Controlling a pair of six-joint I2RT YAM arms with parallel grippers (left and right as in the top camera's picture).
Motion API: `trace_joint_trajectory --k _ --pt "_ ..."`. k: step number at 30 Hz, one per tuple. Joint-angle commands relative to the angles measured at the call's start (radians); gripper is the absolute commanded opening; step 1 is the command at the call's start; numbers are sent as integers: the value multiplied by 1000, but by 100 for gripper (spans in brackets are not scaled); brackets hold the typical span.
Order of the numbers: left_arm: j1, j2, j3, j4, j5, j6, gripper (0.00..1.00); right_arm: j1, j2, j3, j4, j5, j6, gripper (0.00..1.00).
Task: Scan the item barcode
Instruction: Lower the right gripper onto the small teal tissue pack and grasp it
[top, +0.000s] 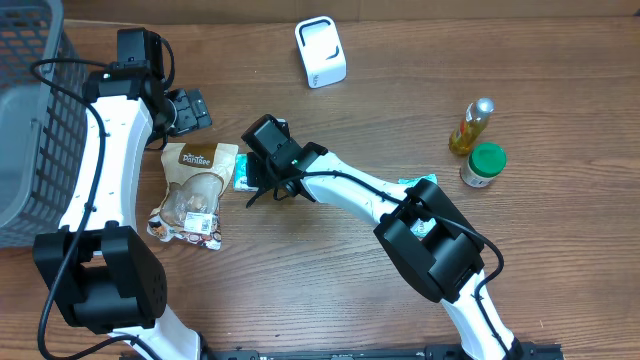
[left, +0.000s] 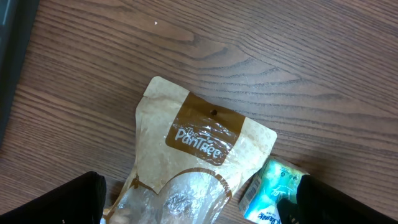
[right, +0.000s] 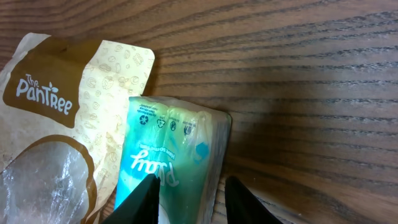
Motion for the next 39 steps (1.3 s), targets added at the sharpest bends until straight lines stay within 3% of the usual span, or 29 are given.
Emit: trace_joint_trajectory --k 1,12,18,24,29,34,39 --pt "-6 -10 8 0 -13 0 100 -1 -2 -5 6 19 3 31" --pt "-6 -10 8 0 -13 1 100 -1 36 -5 25 19 4 32" --pt "-6 -10 8 0 -13 1 99 -13 45 -5 24 10 7 26" --pt "-6 -10 8 0 -13 1 100 -16 45 -5 13 7 29 30" --pt "-6 -10 8 0 -13 1 100 -18 45 -5 -17 8 18 13" --pt "-6 -10 8 0 -13 0 100 -48 45 -5 -55 7 31 4" --pt "-6 -10 8 0 -13 0 100 -82 46 -5 -111 -5 85 4"
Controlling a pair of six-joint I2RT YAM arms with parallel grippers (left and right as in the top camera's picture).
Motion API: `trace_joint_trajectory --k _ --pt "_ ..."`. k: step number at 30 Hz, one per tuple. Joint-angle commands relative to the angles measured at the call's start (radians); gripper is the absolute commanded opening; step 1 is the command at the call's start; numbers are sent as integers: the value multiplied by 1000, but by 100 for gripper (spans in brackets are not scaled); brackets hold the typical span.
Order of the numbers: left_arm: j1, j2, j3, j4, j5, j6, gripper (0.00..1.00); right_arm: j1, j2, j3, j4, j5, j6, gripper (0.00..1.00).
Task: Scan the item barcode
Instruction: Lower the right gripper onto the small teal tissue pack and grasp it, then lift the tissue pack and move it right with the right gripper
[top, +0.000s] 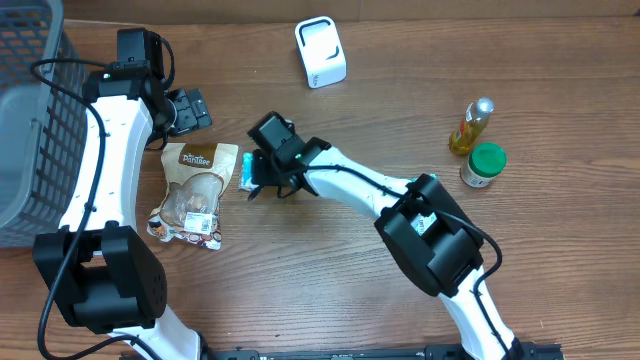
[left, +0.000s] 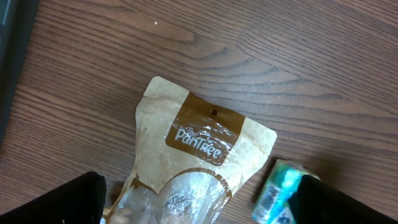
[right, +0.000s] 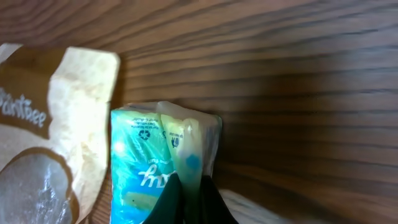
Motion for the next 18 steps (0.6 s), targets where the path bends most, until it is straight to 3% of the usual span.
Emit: trace_joint_trajectory --k 1,8,18 --pt "-6 -10 8 0 -13 1 100 -50 21 -23 -54 21 31 4" --pt "-6 -10 8 0 -13 1 99 -130 20 -23 -59 -305 -52 4" --pt "-6 -10 8 0 -13 1 100 -292 11 -23 -32 -1187 -449 4"
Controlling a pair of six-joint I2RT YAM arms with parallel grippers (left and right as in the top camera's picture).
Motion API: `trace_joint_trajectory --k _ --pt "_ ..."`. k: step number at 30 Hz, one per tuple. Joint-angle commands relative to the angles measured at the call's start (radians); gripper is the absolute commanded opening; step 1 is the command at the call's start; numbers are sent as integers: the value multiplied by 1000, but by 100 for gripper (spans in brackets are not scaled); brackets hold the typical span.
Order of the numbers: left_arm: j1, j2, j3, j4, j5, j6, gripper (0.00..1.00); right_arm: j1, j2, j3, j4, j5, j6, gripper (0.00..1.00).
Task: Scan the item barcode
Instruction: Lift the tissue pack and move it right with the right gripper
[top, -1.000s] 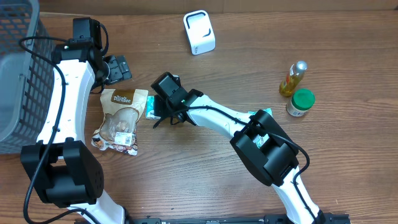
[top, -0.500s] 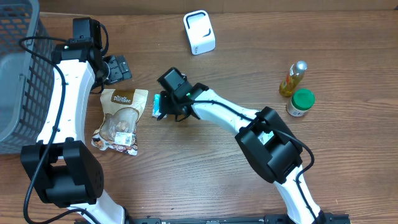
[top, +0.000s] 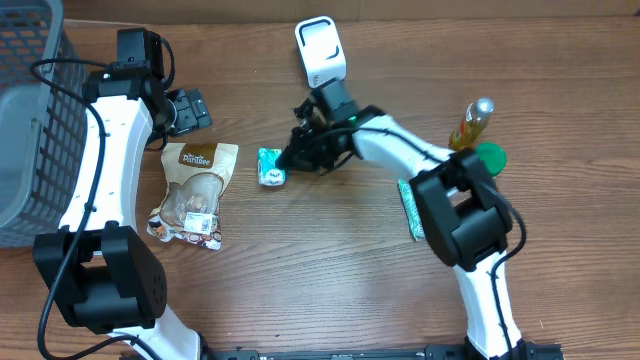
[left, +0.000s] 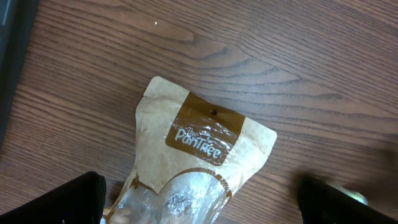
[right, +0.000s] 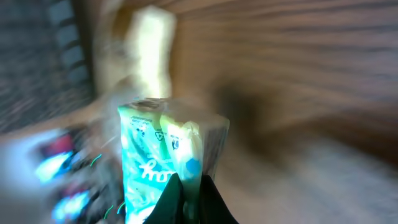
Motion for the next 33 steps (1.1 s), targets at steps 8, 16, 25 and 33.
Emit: trace_joint_trajectory --k 8,16,25,33 --pt "-6 -10 8 0 -13 1 100 -75 -64 -6 -377 -623 -663 4" --pt "-6 -10 8 0 -13 0 100 -101 -173 -6 -958 -706 -1288 4" --pt "-6 -10 8 0 -13 0 100 -105 -209 -10 -1181 -706 -1502 4" --pt "-6 -10 8 0 -13 1 100 -106 -274 -10 -1181 -706 -1402 4"
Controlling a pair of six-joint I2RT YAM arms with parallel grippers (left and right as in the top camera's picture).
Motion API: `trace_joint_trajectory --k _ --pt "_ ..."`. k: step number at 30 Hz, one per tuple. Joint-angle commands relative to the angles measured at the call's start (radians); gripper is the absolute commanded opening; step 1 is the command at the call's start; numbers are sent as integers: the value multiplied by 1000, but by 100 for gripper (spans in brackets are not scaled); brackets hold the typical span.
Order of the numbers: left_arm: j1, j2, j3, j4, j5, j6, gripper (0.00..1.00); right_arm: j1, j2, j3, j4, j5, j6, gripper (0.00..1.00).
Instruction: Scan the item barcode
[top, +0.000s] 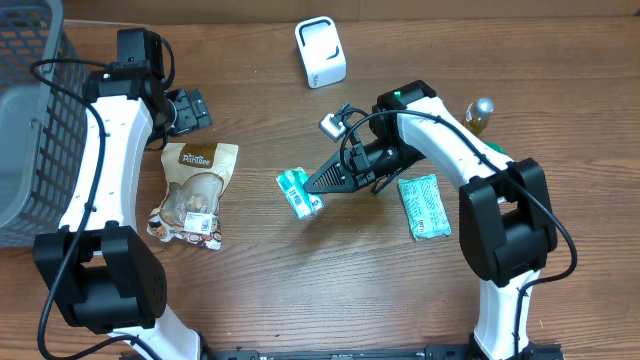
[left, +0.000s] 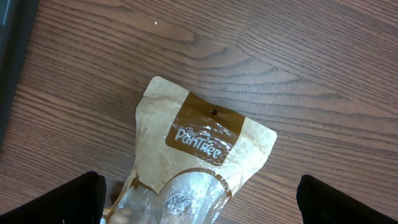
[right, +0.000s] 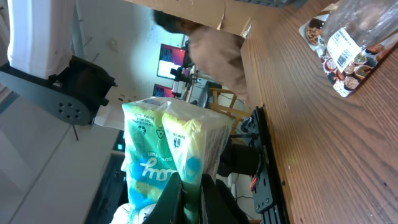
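A teal tissue pack (top: 298, 192) hangs above the middle of the table, pinched by my right gripper (top: 318, 183), which is shut on it. In the right wrist view the pack (right: 168, 149) stands on end between the fingers of the gripper (right: 191, 199), with the camera looking level across the table. The white barcode scanner (top: 320, 52) stands at the back, well apart from the pack. My left gripper (top: 190, 110) is open over the top of a brown PanTree pouch (left: 199, 149), its fingertips (left: 68, 199) wide apart and holding nothing.
A second teal pack (top: 424, 206) lies flat at the right, beside my right arm. A yellow bottle (top: 478, 118) stands at the back right. A grey wire basket (top: 25, 120) fills the left edge. The PanTree pouch (top: 195, 190) lies left of centre.
The held pack has moved right and toward the front of the table. My right arm now reaches in from the right, with its wrist turned level. The left arm has not moved.
My right gripper stood open around the teal pack lying against the PanTree pouch. Then it was shut on the pack there. Then the pack was clear of the pouch, in front of the scanner, and now it is held over mid-table.
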Motion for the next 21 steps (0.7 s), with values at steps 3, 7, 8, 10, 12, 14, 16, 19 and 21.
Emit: trace_joint_trajectory --k 3,7,8,10,12,14,16,19,21 --pt "-6 -10 8 0 -12 0 100 -3 -136 2 -1 -50 54 4" --pt "-6 -10 8 0 -12 0 99 -3 -203 2 -1 -50 92 4" --pt "-6 -10 8 0 -12 0 100 -3 -230 2 -1 -50 110 4" --pt "-6 -10 8 0 -12 0 100 -3 -255 2 -1 -50 135 4" --pt "-6 -10 8 0 -12 1 100 -3 -277 2 -1 -50 174 4" --pt "-6 -10 8 0 -12 0 100 -3 -291 2 -1 -50 207 4" --pt "-6 -10 8 0 -12 1 99 -3 -299 2 -1 -50 214 4" --pt "-6 -10 8 0 -12 0 100 -8 -301 2 -1 -50 214 4" --pt "-6 -10 8 0 -12 1 100 -16 -301 2 -1 -46 214 4"
